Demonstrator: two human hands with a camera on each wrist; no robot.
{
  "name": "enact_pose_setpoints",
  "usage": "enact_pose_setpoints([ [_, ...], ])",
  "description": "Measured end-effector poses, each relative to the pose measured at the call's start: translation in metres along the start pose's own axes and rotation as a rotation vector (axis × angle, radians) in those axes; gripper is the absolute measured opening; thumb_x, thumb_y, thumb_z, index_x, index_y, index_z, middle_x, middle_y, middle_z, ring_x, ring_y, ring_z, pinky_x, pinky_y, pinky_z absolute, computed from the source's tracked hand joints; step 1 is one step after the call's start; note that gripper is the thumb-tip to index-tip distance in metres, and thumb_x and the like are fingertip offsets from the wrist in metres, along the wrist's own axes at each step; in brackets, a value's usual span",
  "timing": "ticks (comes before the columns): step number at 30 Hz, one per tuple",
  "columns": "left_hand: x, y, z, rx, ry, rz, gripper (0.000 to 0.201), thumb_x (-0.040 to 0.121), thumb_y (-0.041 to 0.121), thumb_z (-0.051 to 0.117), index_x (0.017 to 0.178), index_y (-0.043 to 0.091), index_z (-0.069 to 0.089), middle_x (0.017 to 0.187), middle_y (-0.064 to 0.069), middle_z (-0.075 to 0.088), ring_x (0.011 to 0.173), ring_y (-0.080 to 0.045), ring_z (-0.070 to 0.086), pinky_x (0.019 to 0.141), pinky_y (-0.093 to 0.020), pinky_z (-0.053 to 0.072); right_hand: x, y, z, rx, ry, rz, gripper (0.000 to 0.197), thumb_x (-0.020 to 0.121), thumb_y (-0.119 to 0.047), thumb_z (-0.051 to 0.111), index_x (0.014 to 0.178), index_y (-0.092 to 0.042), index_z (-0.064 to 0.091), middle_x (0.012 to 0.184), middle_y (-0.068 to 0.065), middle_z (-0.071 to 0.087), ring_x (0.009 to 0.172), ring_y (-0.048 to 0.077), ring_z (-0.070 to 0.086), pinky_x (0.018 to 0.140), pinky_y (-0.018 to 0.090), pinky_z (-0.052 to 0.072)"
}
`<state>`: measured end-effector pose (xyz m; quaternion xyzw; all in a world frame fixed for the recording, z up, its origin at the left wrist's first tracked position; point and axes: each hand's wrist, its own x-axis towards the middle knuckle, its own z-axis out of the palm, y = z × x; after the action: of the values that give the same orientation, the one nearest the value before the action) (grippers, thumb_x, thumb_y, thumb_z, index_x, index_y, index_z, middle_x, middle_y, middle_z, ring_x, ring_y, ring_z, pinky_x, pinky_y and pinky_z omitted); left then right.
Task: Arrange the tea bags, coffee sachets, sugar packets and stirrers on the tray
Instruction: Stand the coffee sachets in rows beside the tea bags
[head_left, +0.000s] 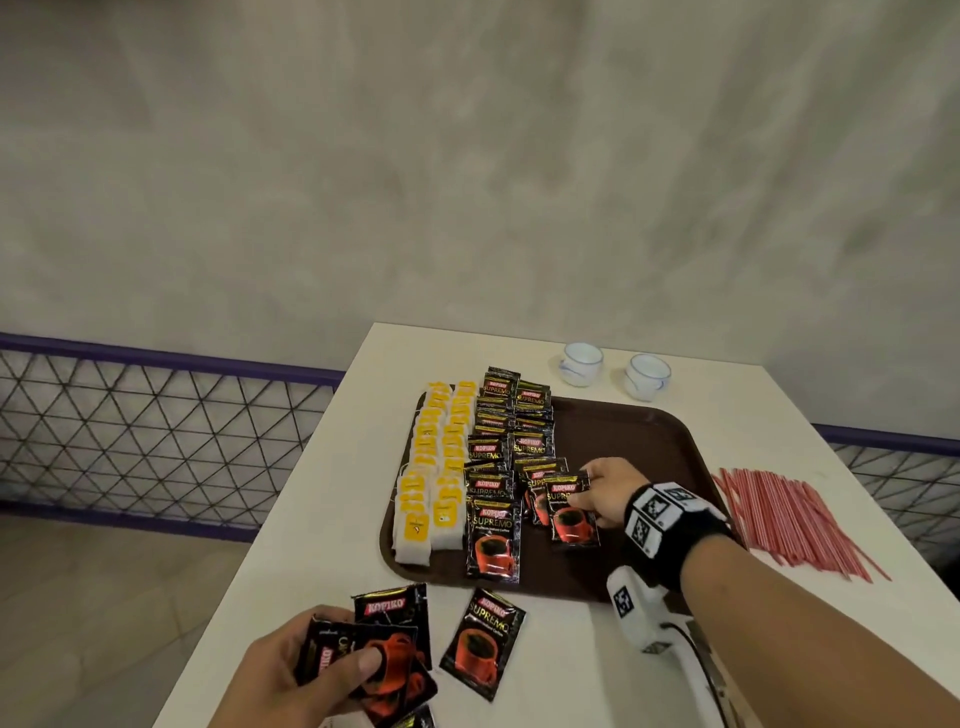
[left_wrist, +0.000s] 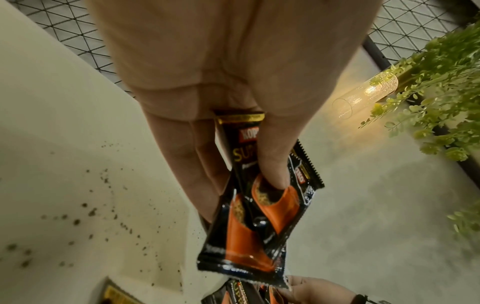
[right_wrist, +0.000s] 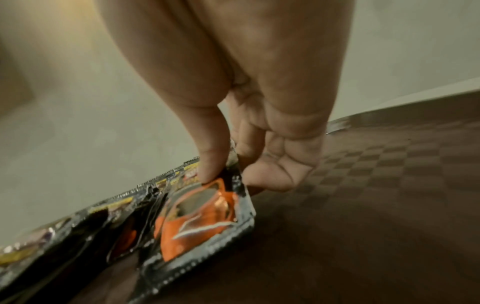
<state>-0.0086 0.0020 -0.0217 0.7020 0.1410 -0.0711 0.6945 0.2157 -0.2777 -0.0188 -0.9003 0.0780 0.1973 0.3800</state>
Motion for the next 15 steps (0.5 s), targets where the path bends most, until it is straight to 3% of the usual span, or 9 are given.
enact_pose_setpoints([
  [3,0.0031,-0.0008,0.0024,-0.005,-0.008,-0.019,0.091,0.012,0.042,0.093,0.087,-0.002,0.066,0.079,-0.017,0.073,0.080,-0.034,0.072,0.070,-0.045,0.060,0.0033,0.0033,0.0041,-0.038,0.004,0.030,0.014,0.085,-0.010,0.070,0.086,-0.019,0.059,0.076,0.000,0.061,0.068,0.013,0.058,0.058,0.025,0.051],
  [6,0.0070,-0.0046,0.0045,-0.010,0.002,-0.029,0.100,0.005,0.054,0.089,0.086,0.000,0.066,0.078,-0.017,0.073,0.076,-0.031,0.072,0.065,-0.039,0.060,0.0052,0.0040,0.0055,0.015,0.016,0.024,0.017,0.085,-0.008,0.069,0.081,-0.020,0.058,0.073,-0.001,0.060,0.062,0.010,0.056,0.054,0.023,0.046],
  [8,0.0096,-0.0048,0.0059,-0.012,0.008,-0.039,0.094,0.009,0.047,0.092,0.086,0.000,0.066,0.078,-0.017,0.074,0.079,-0.034,0.072,0.061,-0.035,0.060,0.0061,0.0024,0.0067,0.048,0.027,0.027,0.020,0.084,-0.007,0.069,0.078,-0.020,0.057,0.073,-0.001,0.060,0.062,0.010,0.055,0.053,0.023,0.045],
  [12,0.0112,-0.0032,0.0082,-0.008,0.016,-0.027,0.099,0.008,0.056,0.088,0.088,0.001,0.067,0.080,-0.016,0.074,0.075,-0.028,0.073,0.061,-0.034,0.060,0.0090,0.0032,0.0111,0.139,-0.016,0.085,0.018,0.084,-0.005,0.070,0.084,-0.018,0.057,0.083,0.005,0.063,0.070,0.016,0.060,0.052,0.026,0.048],
  [15,0.0106,0.0012,0.0076,-0.022,0.041,0.005,0.078,0.028,0.041,0.089,0.089,-0.002,0.066,0.077,-0.017,0.073,0.076,-0.033,0.072,0.057,-0.031,0.060,0.0098,0.0048,0.0099,0.179,-0.034,0.072,0.020,0.082,-0.004,0.071,0.086,-0.017,0.057,0.088,0.007,0.064,0.076,0.019,0.062,0.056,0.028,0.051],
])
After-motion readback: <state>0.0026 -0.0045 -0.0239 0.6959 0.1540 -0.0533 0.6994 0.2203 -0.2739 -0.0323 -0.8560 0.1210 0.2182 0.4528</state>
